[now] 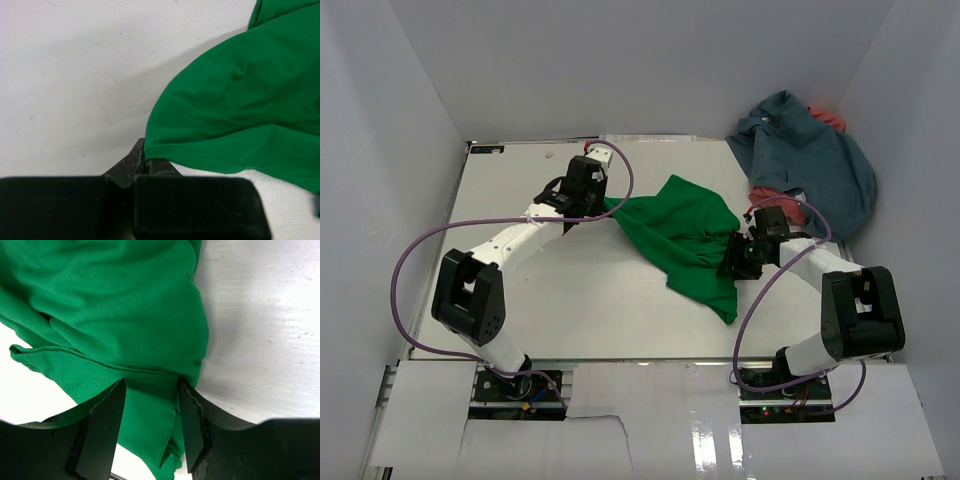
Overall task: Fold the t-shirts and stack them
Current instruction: Flatten out the tshirt
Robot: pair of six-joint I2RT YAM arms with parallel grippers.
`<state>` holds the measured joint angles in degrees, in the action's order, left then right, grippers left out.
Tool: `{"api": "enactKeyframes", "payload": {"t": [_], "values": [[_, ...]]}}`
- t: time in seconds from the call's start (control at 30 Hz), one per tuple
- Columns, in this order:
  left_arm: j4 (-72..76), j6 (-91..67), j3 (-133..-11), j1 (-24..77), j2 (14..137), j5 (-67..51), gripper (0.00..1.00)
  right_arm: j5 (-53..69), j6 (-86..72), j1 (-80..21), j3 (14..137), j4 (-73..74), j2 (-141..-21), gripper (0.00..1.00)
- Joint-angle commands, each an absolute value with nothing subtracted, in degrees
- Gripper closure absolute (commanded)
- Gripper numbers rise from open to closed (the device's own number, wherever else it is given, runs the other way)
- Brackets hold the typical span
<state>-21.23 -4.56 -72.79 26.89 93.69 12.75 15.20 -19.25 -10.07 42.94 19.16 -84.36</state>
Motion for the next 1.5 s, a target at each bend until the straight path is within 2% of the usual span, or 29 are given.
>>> {"api": "enactKeyframes", "payload": {"t": [0.0,0.17,0.3,0.6,0.67,0.8,0.97,1.1,1.3,1.47], "values": [[-21.27,-5.01,-73.21,26.81,91.76,12.13,1.0,15.82,-19.07,-9.58,44.03,19.25,-82.36,0.46],[-21.36,-5.19,-73.13,26.81,91.93,11.69,1.0,16.08,-18.98,-9.58,44.56,20.3,-81.56,0.49],[-21.36,-5.18,-73.21,26.81,91.93,11.6,1.0,16.79,-18.9,-9.23,44.73,20.74,-81.12,0.69],[-21.53,-5.27,-73.21,26.81,91.93,11.6,1.0,18.98,-18.81,-8.79,44.65,20.39,-81.83,0.7],[-21.62,-5.19,-73.13,26.81,91.93,11.6,1.0,18.98,-18.81,-8.79,44.74,20.39,-81.48,0.74],[-21.62,-5.27,-73.13,26.81,92.02,11.6,1.0,19.42,-18.81,-8.61,45.09,20.74,-80.95,0.92],[-22.15,-5.8,-73.47,26.81,92.28,12.13,1.0,21.62,-18.02,-8.44,47.28,22.4,-79.55,0.92],[-23.29,-6.24,-74.27,26.81,93.25,12.83,1.0,20.92,-16.79,-8.44,53.86,27.32,-77.26,0.92],[-24.69,-8.43,-75.67,26.81,94.66,14.49,1.0,18.46,-13.9,-8.44,69.93,36.62,-75.67,0.92],[-26.01,-10.37,-76.64,26.37,95.1,16.61,1.0,18.37,-12.66,-8.35,75.14,37.97,-77.43,0.92]]}}
